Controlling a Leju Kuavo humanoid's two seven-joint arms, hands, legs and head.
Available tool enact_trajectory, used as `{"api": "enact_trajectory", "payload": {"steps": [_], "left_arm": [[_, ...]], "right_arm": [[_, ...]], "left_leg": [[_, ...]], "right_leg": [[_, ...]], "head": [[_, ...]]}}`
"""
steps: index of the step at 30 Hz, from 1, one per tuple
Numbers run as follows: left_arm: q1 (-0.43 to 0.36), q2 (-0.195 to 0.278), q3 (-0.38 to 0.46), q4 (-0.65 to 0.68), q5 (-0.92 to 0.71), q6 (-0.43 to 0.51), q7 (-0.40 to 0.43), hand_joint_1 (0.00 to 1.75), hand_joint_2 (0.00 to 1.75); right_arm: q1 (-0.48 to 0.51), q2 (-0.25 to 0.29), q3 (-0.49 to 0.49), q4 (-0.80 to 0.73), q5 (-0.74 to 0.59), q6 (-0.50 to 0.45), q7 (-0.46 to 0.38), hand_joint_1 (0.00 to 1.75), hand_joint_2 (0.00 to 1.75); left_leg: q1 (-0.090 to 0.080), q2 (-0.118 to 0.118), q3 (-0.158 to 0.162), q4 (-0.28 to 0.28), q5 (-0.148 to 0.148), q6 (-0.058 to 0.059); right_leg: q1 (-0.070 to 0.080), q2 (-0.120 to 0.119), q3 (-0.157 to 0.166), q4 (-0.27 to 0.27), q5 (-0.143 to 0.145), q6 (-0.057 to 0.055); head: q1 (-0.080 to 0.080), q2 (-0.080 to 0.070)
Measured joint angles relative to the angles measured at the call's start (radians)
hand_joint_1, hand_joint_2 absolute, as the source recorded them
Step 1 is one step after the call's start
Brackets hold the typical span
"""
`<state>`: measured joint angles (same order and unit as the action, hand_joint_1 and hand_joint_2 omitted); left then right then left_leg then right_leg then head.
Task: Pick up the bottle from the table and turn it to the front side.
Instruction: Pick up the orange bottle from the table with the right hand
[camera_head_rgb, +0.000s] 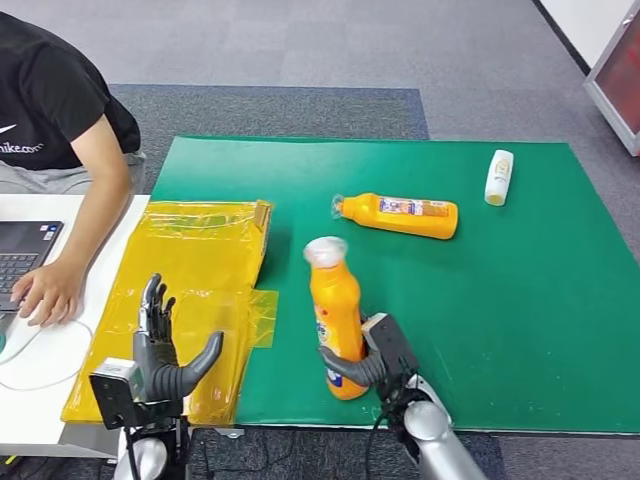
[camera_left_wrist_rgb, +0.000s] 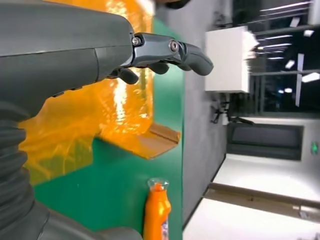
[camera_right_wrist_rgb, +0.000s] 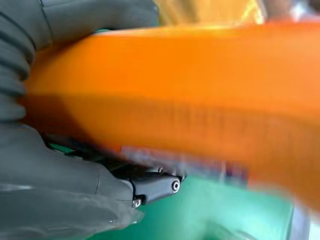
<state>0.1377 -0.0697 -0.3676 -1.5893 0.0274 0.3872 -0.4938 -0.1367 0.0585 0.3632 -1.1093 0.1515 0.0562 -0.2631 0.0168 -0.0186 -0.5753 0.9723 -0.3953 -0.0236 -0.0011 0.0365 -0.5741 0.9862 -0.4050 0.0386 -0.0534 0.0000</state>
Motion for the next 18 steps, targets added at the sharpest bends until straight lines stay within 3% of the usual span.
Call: {"api": "enact_trajectory", "payload": {"steps": [4,10,18], "left_arm": [[-0.003,-0.021,0.016,-0.001,0.118,-0.024,0.047,0.00,1.75],[-0.050,-0.021,0.009,0.024,0.159,-0.083,0.119,0.00,1.75],[-0.174,0.006,-0.077,0.084,0.171,-0.299,0.246,0.00,1.75]], "right_arm": [[0.047,0.007,-0.006,-0.051,0.007,-0.046,-0.012,1.75,1.75],[0.051,0.007,0.044,-0.065,0.097,-0.134,-0.044,1.75,1.75],[0.022,0.001,0.138,-0.051,0.236,-0.244,-0.062,1.75,1.75]], "left_leg": [[0.000,0.000,-0.007,0.000,0.000,0.000],[0.000,0.000,-0.013,0.000,0.000,0.000],[0.000,0.000,-0.020,0.000,0.004,0.000]], "right_leg": [[0.000,0.000,-0.007,0.000,-0.001,0.000],[-0.001,0.000,-0.012,0.000,0.000,0.001],[-0.001,-0.001,-0.019,0.000,0.003,0.002]], "head": [[0.000,0.000],[0.000,0.000],[0.000,0.000]]}}
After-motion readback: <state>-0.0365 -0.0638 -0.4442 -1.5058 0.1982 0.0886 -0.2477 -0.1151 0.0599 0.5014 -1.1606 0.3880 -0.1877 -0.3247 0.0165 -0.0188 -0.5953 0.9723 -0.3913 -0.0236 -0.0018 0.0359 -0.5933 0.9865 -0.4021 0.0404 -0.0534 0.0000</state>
